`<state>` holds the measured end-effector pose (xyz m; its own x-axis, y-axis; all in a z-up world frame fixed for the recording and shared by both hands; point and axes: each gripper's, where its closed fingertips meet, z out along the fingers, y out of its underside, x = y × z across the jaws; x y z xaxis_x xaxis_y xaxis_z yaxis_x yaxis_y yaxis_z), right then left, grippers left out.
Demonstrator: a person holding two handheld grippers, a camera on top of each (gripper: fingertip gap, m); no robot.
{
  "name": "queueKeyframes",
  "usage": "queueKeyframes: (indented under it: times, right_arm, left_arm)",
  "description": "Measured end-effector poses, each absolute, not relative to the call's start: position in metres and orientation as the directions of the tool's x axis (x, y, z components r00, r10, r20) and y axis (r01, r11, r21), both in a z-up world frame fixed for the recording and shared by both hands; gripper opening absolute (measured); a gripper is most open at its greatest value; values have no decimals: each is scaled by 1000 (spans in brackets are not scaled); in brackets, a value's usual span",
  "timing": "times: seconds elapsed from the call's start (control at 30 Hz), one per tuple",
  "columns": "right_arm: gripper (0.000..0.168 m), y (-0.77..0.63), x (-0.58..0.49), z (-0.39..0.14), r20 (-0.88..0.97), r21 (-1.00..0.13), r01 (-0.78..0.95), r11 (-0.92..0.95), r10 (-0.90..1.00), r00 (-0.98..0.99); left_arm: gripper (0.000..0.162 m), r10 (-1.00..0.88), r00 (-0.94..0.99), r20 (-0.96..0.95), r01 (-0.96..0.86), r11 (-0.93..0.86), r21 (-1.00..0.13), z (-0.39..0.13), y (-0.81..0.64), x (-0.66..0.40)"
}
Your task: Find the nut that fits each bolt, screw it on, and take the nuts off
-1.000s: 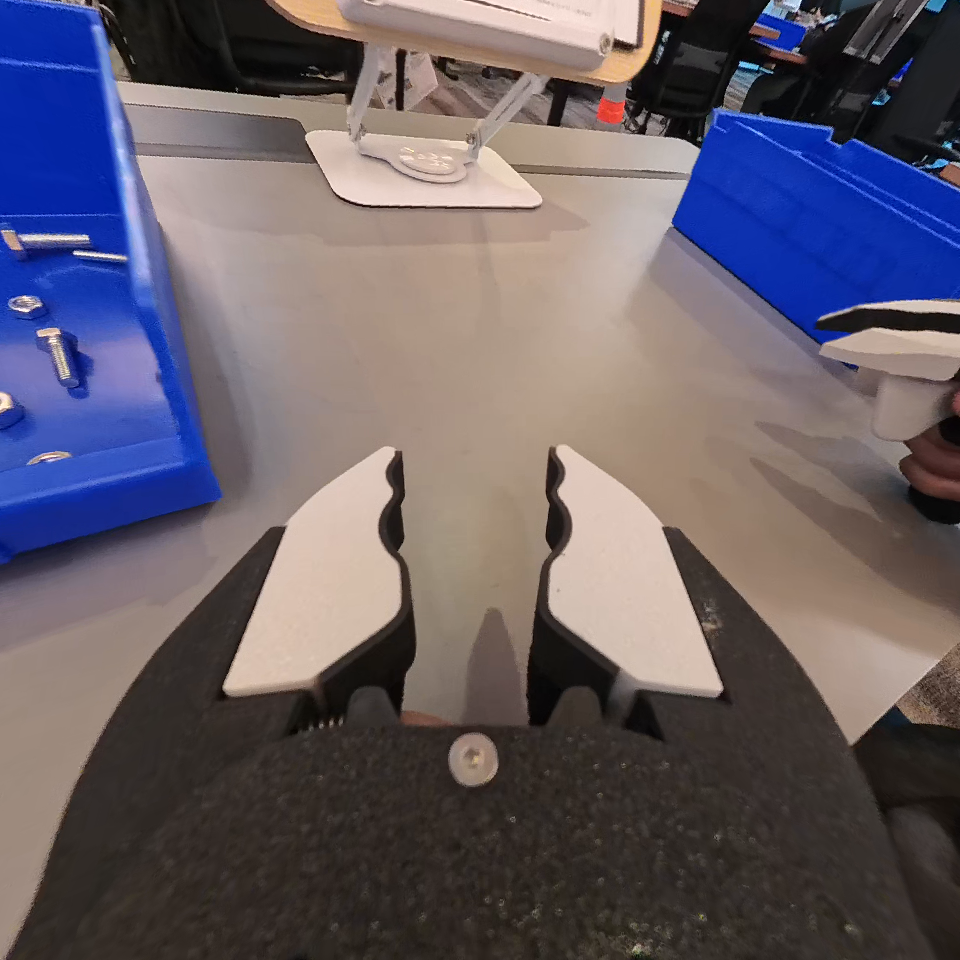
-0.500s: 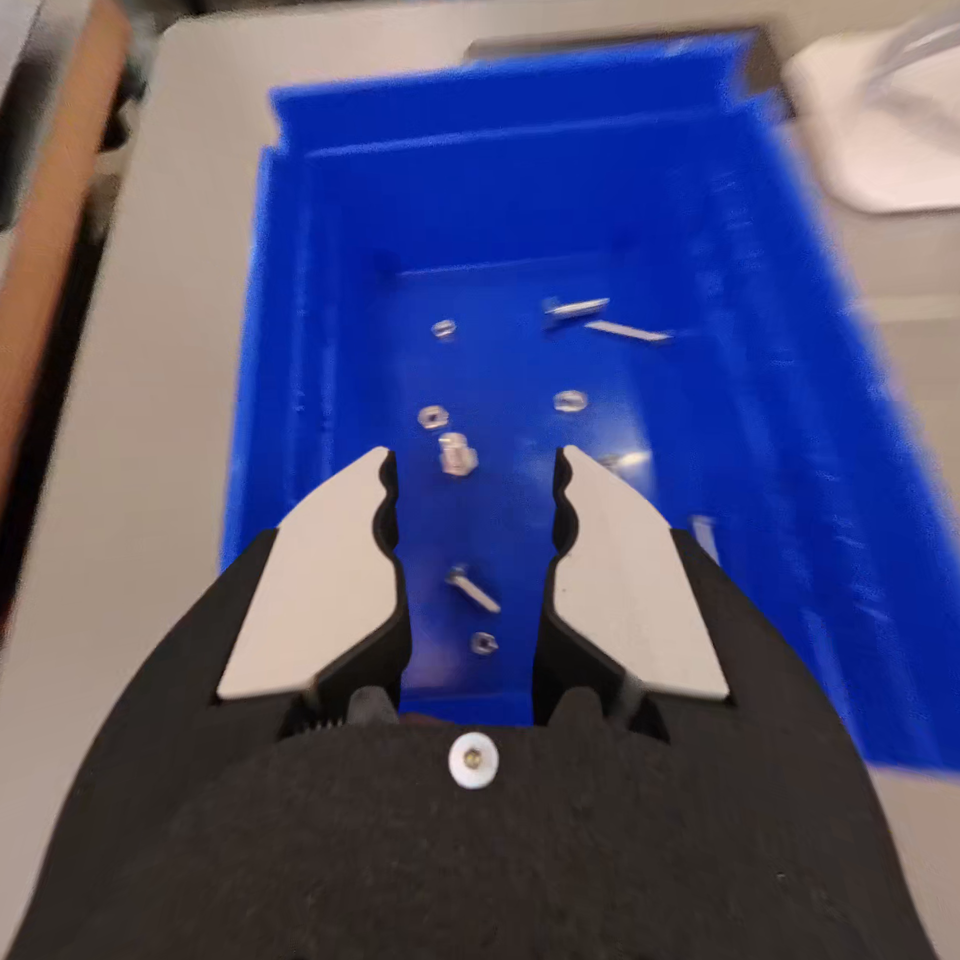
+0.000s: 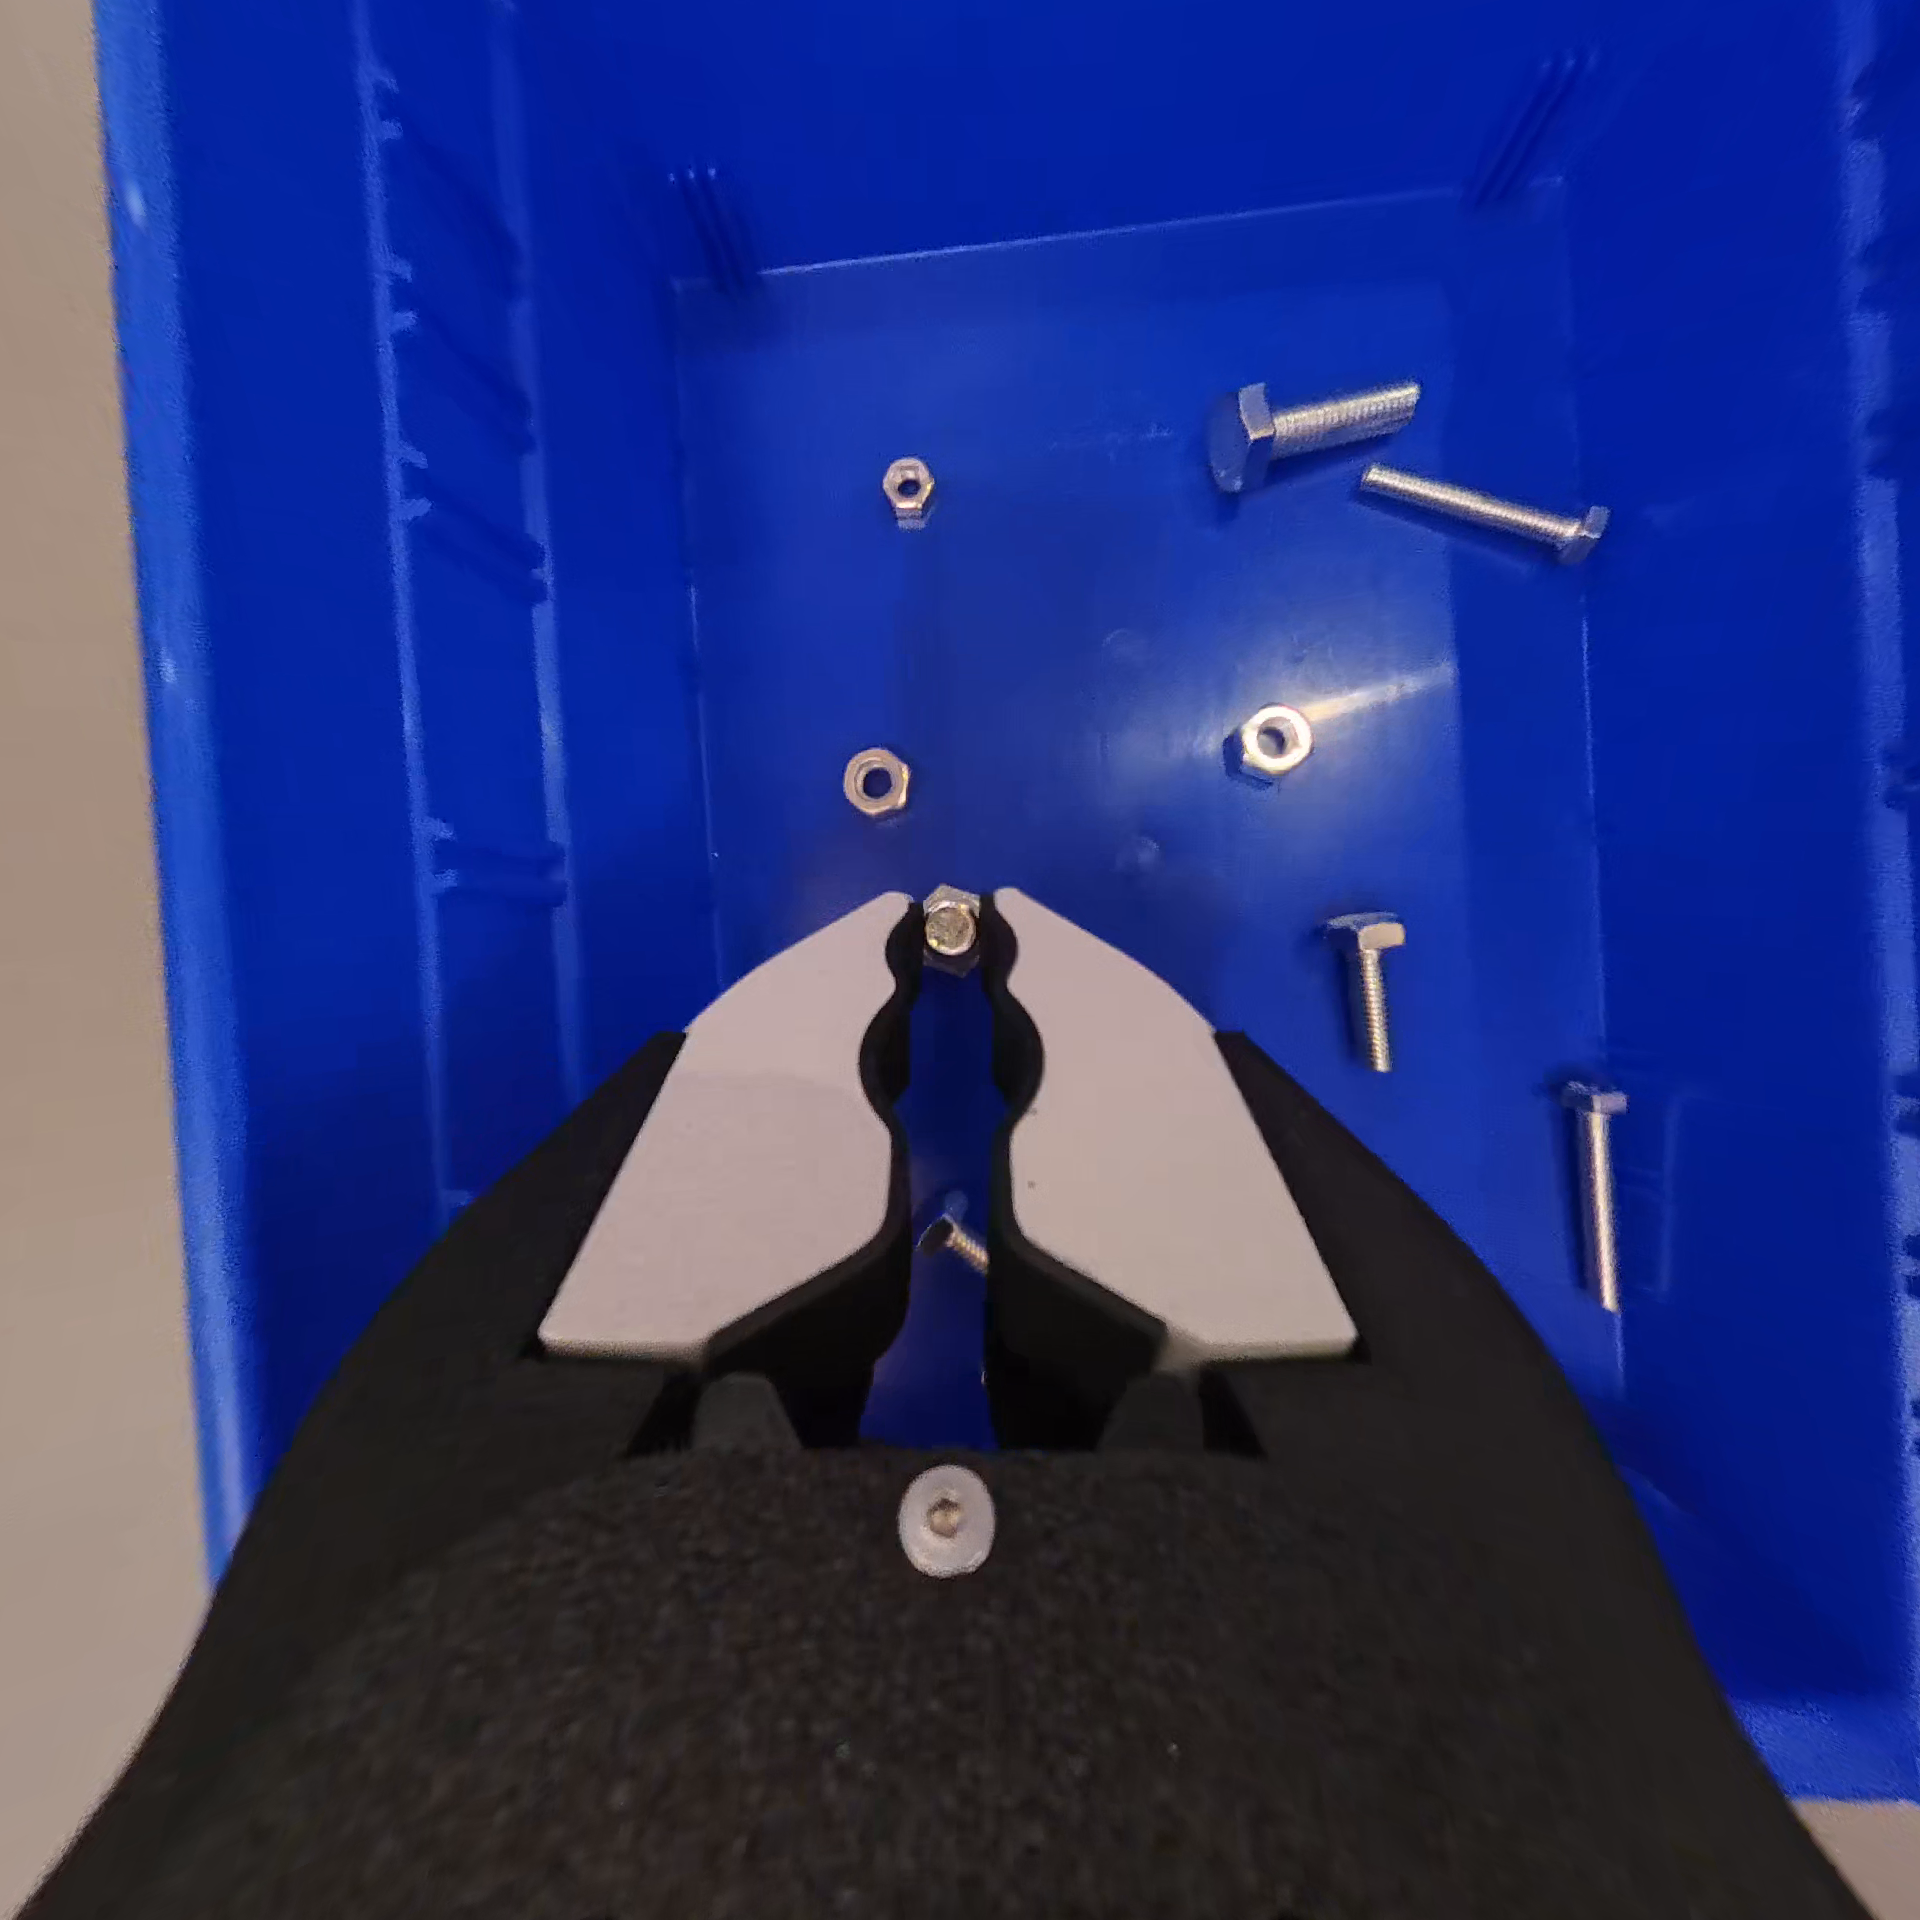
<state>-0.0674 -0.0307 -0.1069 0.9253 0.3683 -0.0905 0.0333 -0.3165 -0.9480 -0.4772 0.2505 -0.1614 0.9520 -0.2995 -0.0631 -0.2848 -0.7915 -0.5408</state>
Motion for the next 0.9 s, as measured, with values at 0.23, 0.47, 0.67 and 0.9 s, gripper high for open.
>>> queueKeyframes:
  times: [0.23, 0.47, 0.67, 0.9]
  right_arm:
    - [28, -30, -75, -116, -85, -940, 54, -337, 386, 919]
    - [29, -30, -100, -119, -209, -924, -18, -382, 465, 860]
    - [37, -21, -146, -79, -569, -822, -303, -482, 666, 482]
    - [41, 14, -167, 4, -682, -547, -566, -616, 721, -125]
  left_arm:
    - [10, -424, 898, 119, -216, -660, -719, -95, 228, -455]
    - [10, -771, 585, 253, -204, -442, -874, -13, 150, -355]
    - [10, -929, 131, 346, -108, -360, -927, 21, 65, -252]
    - [9, -924, -81, 373, 63, -378, -924, 36, 27, -198]
